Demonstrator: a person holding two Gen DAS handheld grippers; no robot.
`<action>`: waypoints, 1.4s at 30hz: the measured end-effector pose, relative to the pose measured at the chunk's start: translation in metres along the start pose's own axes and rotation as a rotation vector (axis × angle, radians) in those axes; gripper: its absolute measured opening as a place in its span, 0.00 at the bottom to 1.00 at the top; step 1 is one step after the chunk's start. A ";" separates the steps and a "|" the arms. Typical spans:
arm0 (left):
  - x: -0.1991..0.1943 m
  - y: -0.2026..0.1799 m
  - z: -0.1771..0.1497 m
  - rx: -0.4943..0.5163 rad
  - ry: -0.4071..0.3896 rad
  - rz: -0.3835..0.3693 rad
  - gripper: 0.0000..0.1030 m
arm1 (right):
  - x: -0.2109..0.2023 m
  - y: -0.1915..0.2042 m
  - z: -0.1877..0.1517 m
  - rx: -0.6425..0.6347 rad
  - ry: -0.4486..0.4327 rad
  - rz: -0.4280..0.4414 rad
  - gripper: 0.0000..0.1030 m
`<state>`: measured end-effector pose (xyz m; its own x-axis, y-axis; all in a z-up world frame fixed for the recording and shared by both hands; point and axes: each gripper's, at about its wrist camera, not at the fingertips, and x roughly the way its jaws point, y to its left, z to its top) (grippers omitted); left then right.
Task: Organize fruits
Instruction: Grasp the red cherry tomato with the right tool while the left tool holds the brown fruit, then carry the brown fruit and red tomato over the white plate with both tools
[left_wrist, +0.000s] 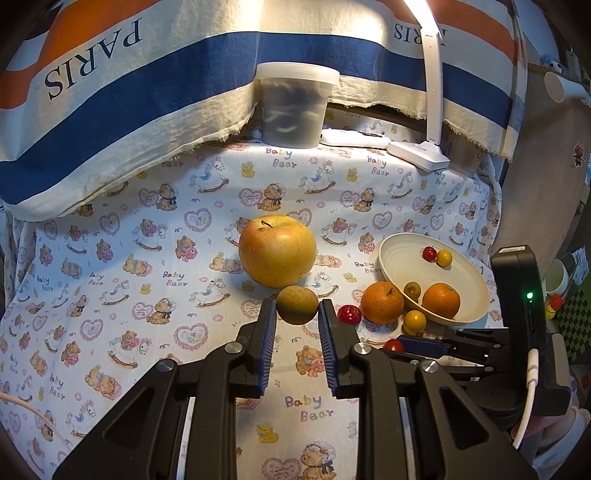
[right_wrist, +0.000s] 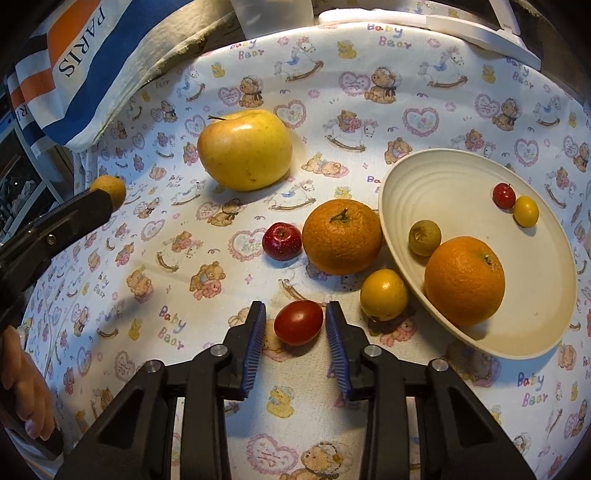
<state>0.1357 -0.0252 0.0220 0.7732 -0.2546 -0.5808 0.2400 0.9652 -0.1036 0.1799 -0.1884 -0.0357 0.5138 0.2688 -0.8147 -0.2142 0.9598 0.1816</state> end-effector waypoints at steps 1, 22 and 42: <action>0.000 0.000 0.000 0.000 -0.001 0.000 0.22 | 0.000 0.000 0.000 -0.001 0.001 0.002 0.27; -0.017 -0.004 0.005 0.012 -0.058 -0.023 0.22 | -0.080 -0.012 -0.008 -0.024 -0.218 -0.031 0.26; -0.018 -0.075 0.046 0.149 -0.109 -0.065 0.22 | -0.154 -0.082 -0.011 0.080 -0.481 -0.133 0.26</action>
<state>0.1307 -0.0958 0.0768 0.8101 -0.3287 -0.4855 0.3696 0.9291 -0.0122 0.1095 -0.3093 0.0691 0.8611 0.1321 -0.4910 -0.0656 0.9864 0.1504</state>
